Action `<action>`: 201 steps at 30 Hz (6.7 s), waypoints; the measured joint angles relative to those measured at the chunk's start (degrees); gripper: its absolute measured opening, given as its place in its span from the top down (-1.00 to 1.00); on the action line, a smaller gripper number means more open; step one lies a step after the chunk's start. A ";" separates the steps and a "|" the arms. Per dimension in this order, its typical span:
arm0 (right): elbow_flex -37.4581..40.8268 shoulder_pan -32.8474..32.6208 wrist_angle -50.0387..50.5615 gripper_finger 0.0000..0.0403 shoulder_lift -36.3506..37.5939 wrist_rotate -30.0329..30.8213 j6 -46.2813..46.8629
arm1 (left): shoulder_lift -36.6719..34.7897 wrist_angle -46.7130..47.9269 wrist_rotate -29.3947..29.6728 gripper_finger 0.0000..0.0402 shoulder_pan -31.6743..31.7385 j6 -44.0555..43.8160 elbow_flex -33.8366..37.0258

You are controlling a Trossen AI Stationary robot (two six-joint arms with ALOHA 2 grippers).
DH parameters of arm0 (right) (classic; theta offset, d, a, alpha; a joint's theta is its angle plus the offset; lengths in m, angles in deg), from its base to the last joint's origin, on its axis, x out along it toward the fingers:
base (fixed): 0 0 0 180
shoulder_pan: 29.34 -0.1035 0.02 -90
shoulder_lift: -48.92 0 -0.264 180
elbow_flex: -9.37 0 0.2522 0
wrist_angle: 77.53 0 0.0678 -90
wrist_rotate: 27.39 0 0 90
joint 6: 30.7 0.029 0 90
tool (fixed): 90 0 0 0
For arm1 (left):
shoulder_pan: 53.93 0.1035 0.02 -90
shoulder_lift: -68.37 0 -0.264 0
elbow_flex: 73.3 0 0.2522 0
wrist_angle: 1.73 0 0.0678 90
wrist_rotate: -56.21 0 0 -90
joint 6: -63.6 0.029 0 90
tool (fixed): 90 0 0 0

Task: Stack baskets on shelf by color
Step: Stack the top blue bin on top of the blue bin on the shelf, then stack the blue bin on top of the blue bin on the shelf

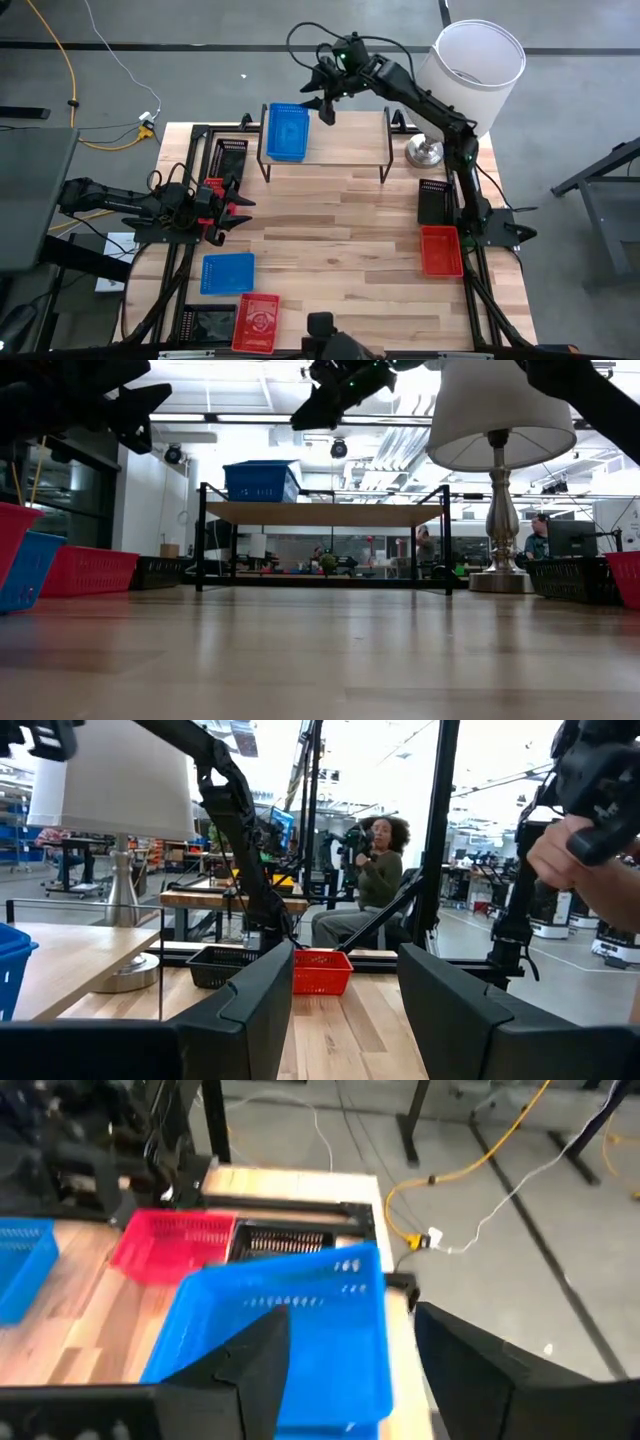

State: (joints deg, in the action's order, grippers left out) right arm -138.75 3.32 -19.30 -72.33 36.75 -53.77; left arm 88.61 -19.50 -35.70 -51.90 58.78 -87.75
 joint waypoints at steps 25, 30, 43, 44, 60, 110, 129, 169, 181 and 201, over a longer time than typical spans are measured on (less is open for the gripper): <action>22.74 -3.13 -40.27 1.00 -0.21 16.92 7.50 | 0.00 0.44 0.00 0.15 0.00 -0.50 0.00; 22.71 -3.10 -36.83 1.00 -0.16 18.66 7.66 | -0.01 0.44 0.00 0.15 0.01 -0.50 0.00; 22.73 -3.41 -26.71 1.00 3.38 17.22 3.01 | -0.01 0.74 1.31 0.15 0.01 -0.22 0.00; 22.71 -3.87 -24.55 1.00 4.79 17.23 1.71 | 0.01 0.95 1.31 0.15 0.01 -0.42 0.00; 22.73 -8.31 -1.20 1.00 9.53 25.25 -0.93 | 0.01 1.29 1.27 0.15 0.01 -1.03 0.00; 22.75 -11.10 -11.93 1.00 1.20 23.56 14.69 | 0.01 0.04 4.09 0.15 0.01 -2.67 0.00; 35.71 -17.95 11.00 1.00 16.78 30.26 12.99 | -0.01 0.41 4.09 0.15 -0.01 -4.00 0.00; 112.15 -51.05 -80.30 1.00 66.51 36.17 16.61 | 16.21 40.17 6.97 0.14 -12.20 -3.85 -23.12; 112.15 -51.05 -77.91 1.00 66.49 37.38 16.61 | 32.06 71.22 11.56 -0.18 -25.91 -23.15 -33.11; 112.15 -51.05 -76.40 1.00 66.49 39.22 16.81 | 49.49 77.91 6.40 -0.19 -31.10 -30.41 -32.97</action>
State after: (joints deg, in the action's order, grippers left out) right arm -26.60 -47.73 -95.69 -5.84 75.97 -36.96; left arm 138.10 58.41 -29.31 -83.00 28.36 -120.72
